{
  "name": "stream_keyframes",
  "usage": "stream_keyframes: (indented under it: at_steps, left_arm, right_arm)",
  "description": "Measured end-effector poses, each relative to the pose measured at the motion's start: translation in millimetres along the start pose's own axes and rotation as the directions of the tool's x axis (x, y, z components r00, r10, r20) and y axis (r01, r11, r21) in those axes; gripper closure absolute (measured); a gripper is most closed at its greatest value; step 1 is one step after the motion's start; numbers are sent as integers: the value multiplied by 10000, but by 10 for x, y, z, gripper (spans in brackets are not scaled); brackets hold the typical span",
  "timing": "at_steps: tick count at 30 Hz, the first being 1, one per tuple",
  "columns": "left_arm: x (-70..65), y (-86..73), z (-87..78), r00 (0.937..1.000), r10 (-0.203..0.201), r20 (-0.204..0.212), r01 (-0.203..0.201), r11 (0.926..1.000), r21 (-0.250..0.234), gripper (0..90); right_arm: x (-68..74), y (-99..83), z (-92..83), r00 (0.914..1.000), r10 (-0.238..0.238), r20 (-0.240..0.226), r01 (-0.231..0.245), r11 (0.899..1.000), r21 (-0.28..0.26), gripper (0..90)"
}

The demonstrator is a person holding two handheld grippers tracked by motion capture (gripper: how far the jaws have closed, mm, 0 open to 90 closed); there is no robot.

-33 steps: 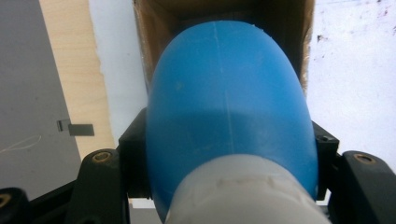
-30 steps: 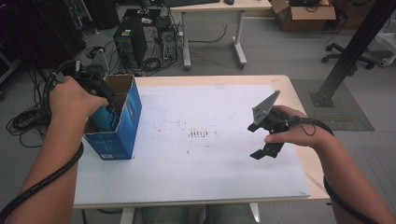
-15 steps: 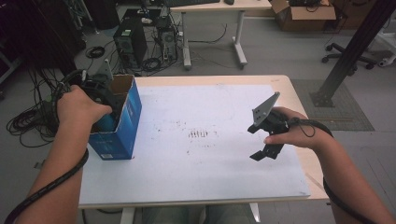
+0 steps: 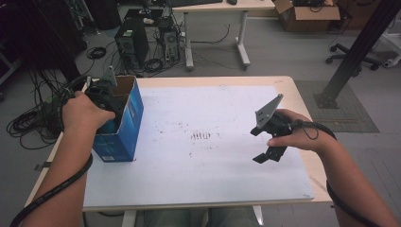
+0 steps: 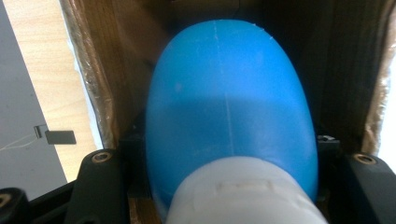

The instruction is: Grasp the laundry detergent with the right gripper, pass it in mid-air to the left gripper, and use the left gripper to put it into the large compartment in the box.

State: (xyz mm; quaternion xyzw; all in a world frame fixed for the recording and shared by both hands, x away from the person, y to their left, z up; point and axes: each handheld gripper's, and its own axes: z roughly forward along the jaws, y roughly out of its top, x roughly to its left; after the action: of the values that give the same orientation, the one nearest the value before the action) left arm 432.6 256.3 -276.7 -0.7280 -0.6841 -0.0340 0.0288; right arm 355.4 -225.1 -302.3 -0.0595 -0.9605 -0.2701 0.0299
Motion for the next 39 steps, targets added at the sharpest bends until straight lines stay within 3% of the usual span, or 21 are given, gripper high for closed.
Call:
stream_keyframes:
  at_steps: [17, 24, 39]
  left_arm:
    - [10, 2, 103, 10000, 30, 79, -30, 10000, 79, 376]
    - [16, -7, 108, 9996, 261, 67, -261, 9996, 75, 374]
    - [24, -22, 108, 9999, 140, 98, -139, 9998, -117, 372]
  right_arm:
    - [-8, -13, 15, 10000, 39, 8, -39, 10000, -14, 29]
    - [-12, -30, 21, 10000, 63, -16, -63, 10000, -12, 29]
    - [-1, -48, 18, 9999, 124, -10, -124, 9999, -89, 27]
